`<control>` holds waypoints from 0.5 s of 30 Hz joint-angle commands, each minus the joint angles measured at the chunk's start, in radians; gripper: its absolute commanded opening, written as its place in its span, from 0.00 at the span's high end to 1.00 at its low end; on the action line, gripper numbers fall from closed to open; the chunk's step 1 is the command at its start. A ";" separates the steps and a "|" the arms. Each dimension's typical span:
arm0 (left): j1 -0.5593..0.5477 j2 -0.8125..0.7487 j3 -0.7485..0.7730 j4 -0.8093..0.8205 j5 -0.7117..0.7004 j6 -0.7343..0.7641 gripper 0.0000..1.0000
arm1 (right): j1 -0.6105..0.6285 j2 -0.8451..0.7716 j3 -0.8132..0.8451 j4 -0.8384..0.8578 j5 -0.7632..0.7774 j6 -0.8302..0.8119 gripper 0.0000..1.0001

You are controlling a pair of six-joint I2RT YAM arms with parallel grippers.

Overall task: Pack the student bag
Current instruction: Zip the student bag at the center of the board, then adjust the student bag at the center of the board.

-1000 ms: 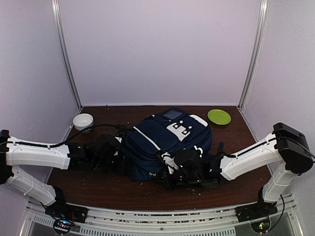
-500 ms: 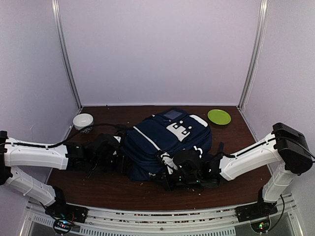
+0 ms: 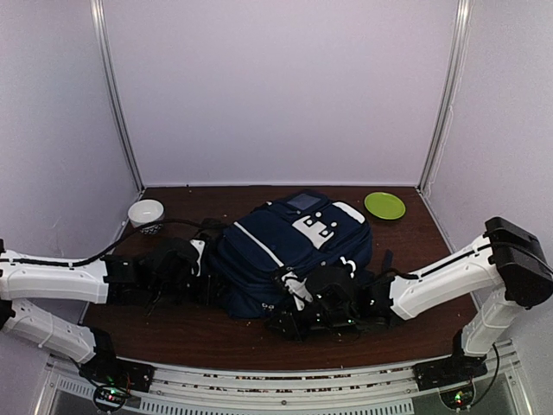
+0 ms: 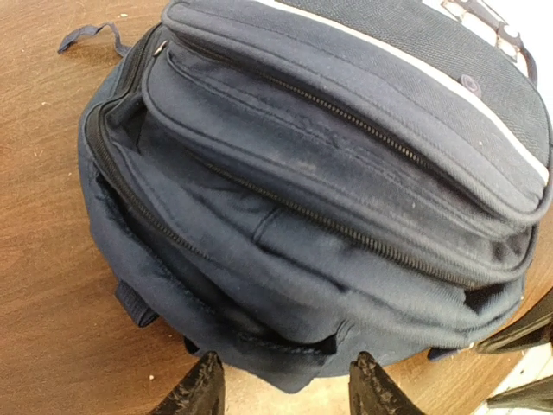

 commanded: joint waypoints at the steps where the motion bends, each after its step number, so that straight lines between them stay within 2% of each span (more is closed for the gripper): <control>1: -0.001 -0.061 -0.035 0.060 0.005 0.032 0.16 | 0.007 -0.126 -0.061 -0.023 0.028 0.032 0.56; 5: -0.005 -0.124 -0.064 0.064 -0.039 0.032 0.17 | -0.014 -0.240 -0.120 -0.054 0.143 0.117 0.50; 10: -0.001 -0.181 -0.033 0.037 -0.134 0.093 0.13 | -0.139 -0.341 -0.191 -0.058 0.238 0.316 0.48; 13: 0.047 -0.141 0.021 0.046 -0.087 0.197 0.10 | -0.223 -0.418 -0.245 -0.039 0.290 0.382 0.47; 15: 0.106 -0.106 0.084 0.016 -0.037 0.218 0.10 | -0.268 -0.471 -0.243 -0.118 0.357 0.403 0.46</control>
